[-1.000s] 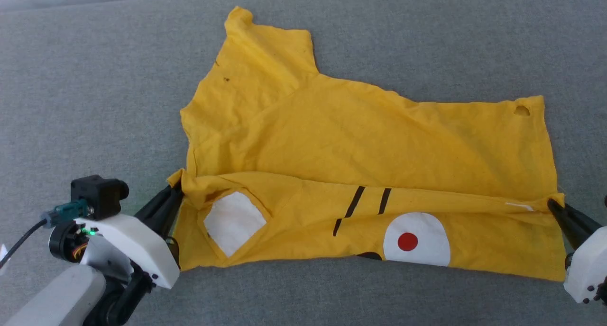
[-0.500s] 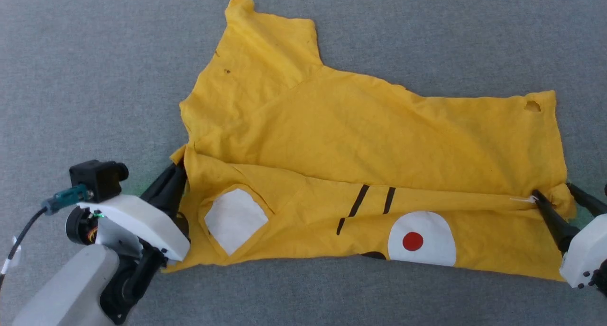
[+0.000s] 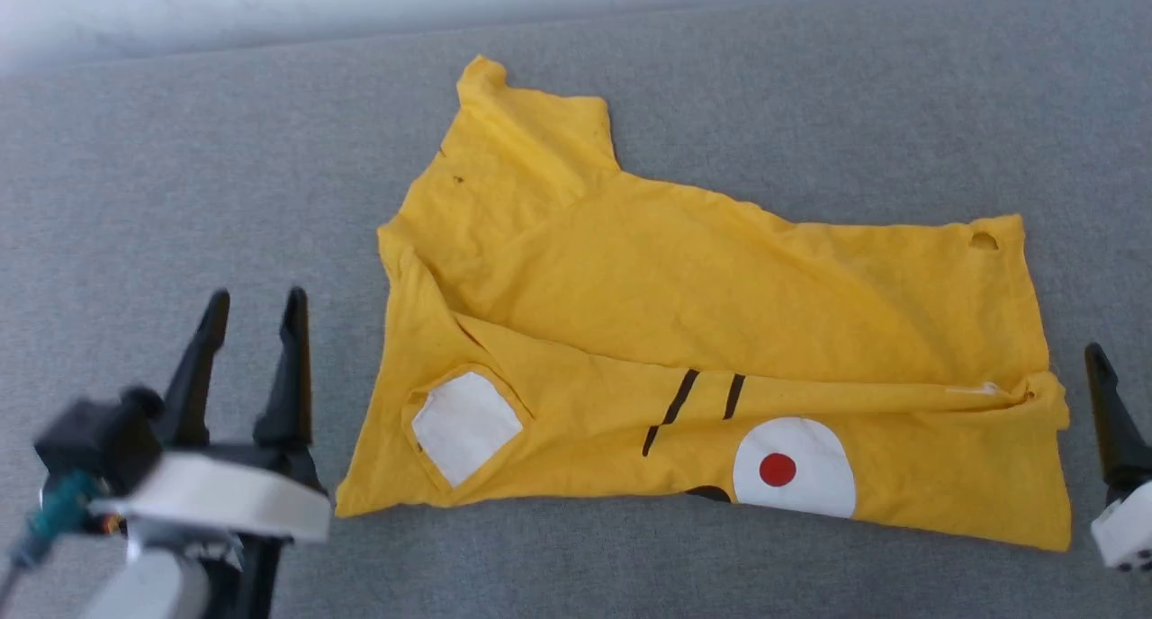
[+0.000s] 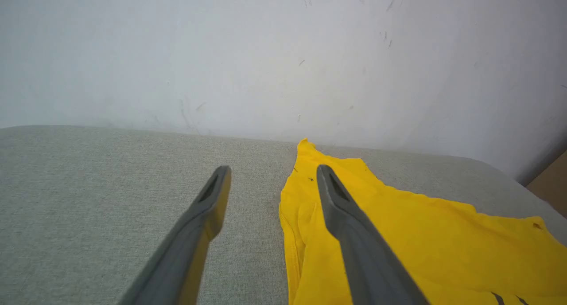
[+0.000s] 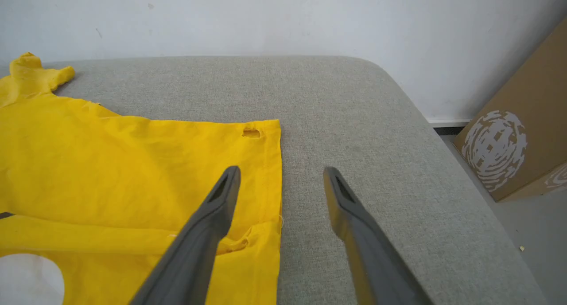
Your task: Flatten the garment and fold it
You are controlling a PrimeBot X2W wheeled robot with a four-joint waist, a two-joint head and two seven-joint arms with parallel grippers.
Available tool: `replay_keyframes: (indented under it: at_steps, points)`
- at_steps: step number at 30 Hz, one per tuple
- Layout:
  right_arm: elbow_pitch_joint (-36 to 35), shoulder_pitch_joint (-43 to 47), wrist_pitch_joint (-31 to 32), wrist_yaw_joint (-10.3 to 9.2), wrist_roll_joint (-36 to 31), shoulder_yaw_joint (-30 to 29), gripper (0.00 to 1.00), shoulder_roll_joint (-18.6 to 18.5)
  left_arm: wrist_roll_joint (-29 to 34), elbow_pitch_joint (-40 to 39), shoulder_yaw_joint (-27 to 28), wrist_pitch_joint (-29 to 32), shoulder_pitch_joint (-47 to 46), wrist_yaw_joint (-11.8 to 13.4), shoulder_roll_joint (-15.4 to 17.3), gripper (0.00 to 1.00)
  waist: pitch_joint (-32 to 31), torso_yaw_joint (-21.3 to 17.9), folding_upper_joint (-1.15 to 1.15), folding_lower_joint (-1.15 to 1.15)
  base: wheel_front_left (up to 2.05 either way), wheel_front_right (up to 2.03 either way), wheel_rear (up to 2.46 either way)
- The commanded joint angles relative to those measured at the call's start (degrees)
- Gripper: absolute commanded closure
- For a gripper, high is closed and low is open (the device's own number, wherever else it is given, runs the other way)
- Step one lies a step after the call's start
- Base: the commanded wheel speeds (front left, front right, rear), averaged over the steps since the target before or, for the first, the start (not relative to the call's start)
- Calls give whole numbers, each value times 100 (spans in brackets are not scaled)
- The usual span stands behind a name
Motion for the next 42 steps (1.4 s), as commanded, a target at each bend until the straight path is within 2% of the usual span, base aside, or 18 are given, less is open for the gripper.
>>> replay_keyframes:
  at_steps: [1,4,7,9,13,18,25,30,35,37,38,42]
  points:
    - [-130,119,-143,-12,-190,-133,0,263,356,-141,118,-28,255,116,-162,0,-142,74,0,1,0,0,0]
    - [-358,350,-349,-12,-556,-321,0,785,938,-315,363,-29,792,273,-612,0,-218,103,0,1,0,0,0]
    - [-485,545,-477,-12,-866,-356,0,1126,1322,-265,489,-30,1280,251,-1022,0,-293,123,0,1,0,0,0]
    - [-528,634,-540,-12,-1009,-385,0,1256,1495,-185,540,-30,1469,176,-1234,0,-340,143,0,1,0,0,0]
    - [-568,703,-622,-12,-1236,-438,0,1353,1707,-7,608,-31,1584,6,-1417,0,-404,172,0,1,0,0,0]
    - [-612,678,-611,-12,-1317,-439,0,1399,1716,248,387,368,1282,-317,-1192,0,-390,206,0,1,0,0,0]
    - [-574,614,-526,-12,-1313,-324,0,1416,1445,735,-43,2091,588,-797,-720,0,-243,180,0,1,0,0,0]
    - [-511,602,-479,-12,-1271,-261,0,1418,1080,848,-177,3072,373,-926,-608,0,-126,99,0,1,0,0,0]
    - [-428,587,-449,-12,-1222,-223,0,1404,525,875,-298,3945,403,-1014,-640,2,-14,30,0,1,0,0,0]
    - [-391,557,-439,-12,-1204,-203,0,1388,368,859,-414,4328,423,-1088,-589,71,14,8,0,1,0,0,0]
    - [-372,543,-429,-12,-1200,-192,0,1374,313,832,-429,4411,417,-1114,-580,100,27,2,0,1,0,0,0]
    - [-304,486,-402,-12,-1182,-160,0,1301,212,746,-382,4372,371,-1178,-609,100,40,9,0,1,0,0,0]
